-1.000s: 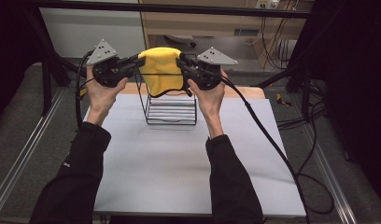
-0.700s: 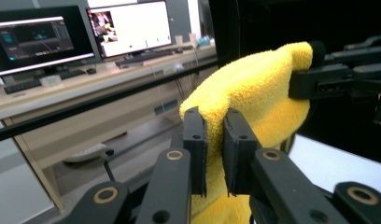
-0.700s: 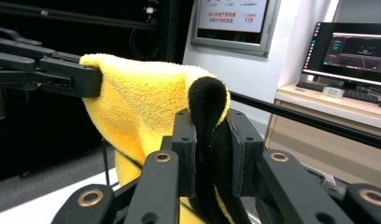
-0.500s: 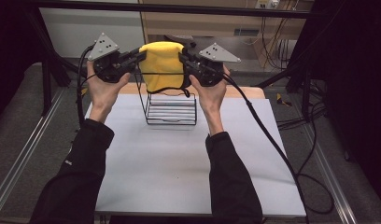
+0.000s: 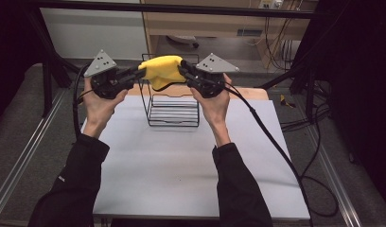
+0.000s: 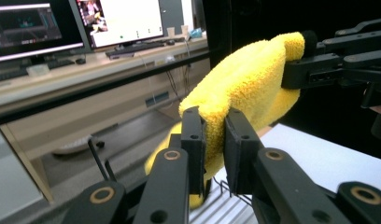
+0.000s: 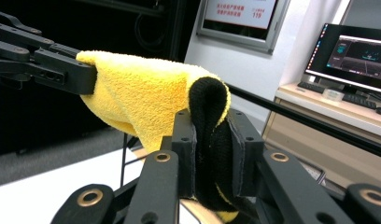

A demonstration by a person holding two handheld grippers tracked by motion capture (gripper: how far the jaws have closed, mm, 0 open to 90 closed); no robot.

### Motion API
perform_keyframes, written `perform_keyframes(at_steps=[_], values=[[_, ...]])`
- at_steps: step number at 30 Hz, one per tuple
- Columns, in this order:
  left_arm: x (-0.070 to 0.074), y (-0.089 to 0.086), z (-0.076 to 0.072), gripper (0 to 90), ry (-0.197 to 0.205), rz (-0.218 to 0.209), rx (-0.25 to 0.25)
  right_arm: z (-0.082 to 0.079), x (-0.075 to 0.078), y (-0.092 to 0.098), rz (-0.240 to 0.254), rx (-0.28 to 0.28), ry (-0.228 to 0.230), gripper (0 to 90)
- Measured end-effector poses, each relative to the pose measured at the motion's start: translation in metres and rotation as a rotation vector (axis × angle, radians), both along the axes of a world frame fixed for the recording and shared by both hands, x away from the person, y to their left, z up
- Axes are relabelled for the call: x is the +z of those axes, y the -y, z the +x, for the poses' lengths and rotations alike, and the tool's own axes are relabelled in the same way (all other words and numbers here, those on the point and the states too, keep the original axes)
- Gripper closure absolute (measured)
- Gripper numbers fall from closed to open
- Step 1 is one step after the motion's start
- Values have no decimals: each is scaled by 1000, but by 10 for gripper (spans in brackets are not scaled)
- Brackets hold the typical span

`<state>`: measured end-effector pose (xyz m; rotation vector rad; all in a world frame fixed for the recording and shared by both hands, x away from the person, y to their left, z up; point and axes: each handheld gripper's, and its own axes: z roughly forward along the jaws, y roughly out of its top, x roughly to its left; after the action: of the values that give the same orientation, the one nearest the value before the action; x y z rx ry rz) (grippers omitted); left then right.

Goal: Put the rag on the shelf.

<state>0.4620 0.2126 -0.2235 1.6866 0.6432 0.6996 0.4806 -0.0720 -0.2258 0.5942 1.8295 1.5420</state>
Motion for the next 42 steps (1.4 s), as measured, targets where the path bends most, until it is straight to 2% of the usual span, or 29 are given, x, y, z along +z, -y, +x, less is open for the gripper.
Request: perform_keyframes(at_steps=[3, 6, 8, 12, 15, 17, 19, 20, 22, 24, 30, 38, 42], values=[[-9, 1, 0, 787, -25, 15, -4, -2, -6, 0, -21, -2, -19, 754], [-11, 0, 2, 775, -47, 23, -7, -1, -11, 1, -34, 6, -39, 752], [-6, -1, 3, 745, -71, 9, -7, 0, -13, 2, -37, 10, -43, 751], [12, -4, 2, 678, -91, -29, 10, 0, -13, 2, -40, 13, -45, 751], [21, -5, 1, 676, -119, -68, -2, -1, -14, 2, -63, 16, -47, 749], [21, -2, 2, 713, -175, -64, -5, -1, -16, 1, -77, 16, -50, 747], [15, 1, 5, 781, -235, -35, -5, -1, -18, 2, -75, 21, -58, 744], [12, 1, 6, 814, -253, -30, -10, -1, -18, 2, -79, 21, -63, 742], [6, 1, 7, 873, -282, -51, -38, 0, -20, 3, -88, 24, -71, 736], [1, 2, 9, 896, -302, -47, -50, 0, -21, 3, -88, 32, -80, 731], [-5, 14, 10, 899, -304, 2, -56, 1, -20, 5, -93, 33, -102, 686], [-16, 24, 14, 899, -308, 51, -40, -6, -18, 10, -111, 38, -136, 537], [-18, 24, 13, 900, -301, 63, -39, -12, -15, 13, -100, 54, -139, 448]])
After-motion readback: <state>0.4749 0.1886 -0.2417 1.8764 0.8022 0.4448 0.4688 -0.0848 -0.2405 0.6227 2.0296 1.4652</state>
